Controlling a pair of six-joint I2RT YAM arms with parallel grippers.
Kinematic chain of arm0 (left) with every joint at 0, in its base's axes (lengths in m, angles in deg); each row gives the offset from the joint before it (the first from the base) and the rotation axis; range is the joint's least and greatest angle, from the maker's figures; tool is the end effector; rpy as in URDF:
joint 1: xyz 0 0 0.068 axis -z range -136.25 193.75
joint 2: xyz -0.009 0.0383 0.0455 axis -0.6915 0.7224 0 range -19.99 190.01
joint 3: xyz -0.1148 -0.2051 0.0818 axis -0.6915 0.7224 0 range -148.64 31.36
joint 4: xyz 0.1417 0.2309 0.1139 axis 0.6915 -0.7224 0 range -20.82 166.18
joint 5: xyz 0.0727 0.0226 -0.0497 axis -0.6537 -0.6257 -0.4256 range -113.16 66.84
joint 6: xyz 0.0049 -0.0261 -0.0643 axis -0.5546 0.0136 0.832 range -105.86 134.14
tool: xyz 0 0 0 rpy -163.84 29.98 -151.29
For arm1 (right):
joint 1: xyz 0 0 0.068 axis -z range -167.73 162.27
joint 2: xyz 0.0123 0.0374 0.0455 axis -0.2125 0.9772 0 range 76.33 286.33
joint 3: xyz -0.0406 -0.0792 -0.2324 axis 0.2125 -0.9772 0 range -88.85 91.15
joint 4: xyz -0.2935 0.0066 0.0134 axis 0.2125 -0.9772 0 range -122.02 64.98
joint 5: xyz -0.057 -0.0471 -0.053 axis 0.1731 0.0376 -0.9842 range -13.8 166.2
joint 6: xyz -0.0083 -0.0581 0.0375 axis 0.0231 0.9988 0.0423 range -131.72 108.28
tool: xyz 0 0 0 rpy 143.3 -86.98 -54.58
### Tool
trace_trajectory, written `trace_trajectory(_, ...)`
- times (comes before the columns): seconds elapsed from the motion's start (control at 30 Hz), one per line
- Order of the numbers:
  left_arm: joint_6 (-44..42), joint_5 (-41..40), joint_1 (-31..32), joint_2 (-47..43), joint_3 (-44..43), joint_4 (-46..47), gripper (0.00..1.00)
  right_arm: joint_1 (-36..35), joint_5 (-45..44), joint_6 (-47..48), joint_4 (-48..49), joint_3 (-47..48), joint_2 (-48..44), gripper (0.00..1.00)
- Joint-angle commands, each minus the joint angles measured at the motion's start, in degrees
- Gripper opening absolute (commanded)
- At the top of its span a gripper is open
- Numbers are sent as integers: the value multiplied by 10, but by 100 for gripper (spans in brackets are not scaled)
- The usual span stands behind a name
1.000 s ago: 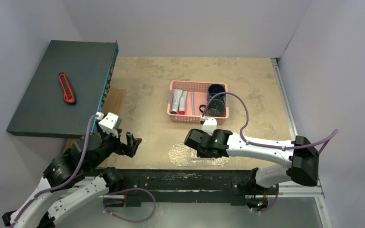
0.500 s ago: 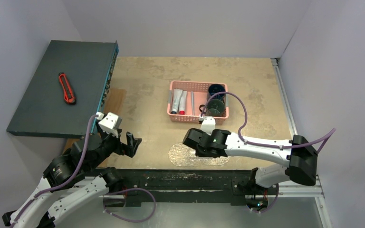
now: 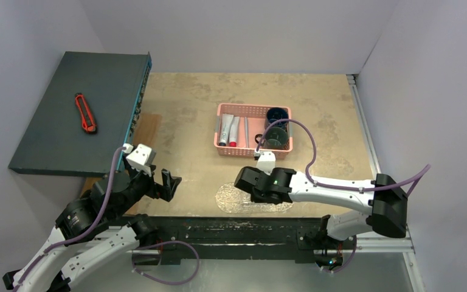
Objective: Prepare toiletry sets of a toothbrush and toothpaste on the tray
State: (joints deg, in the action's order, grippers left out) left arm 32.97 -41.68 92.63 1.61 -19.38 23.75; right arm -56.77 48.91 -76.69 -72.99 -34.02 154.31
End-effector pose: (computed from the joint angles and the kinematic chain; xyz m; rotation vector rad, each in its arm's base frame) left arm 0.0988 -0.0858 0.3396 0.3070 1.9592 -0.4560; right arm 0.1282 0.2623 0.1751 0.0125 2.5770 0.1499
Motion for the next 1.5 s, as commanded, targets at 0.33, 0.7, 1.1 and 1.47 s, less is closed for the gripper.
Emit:
trace_trajectory(0.33,-5,-9,1,3,0,3,99,-21,-12,-37,-18,-2,-6,7)
trace_trajectory(0.7,-4,-9,1,3,0,3,99,-25,-44,-48,-65,43,-10,34)
trace_trajectory(1.1,-4,-10,2,3,0,3,99,-7,-104,13,-115,153,-9,35)
trace_trajectory(1.47,-5,-11,2,5,0,2,99,145,-97,200,-32,214,13,37)
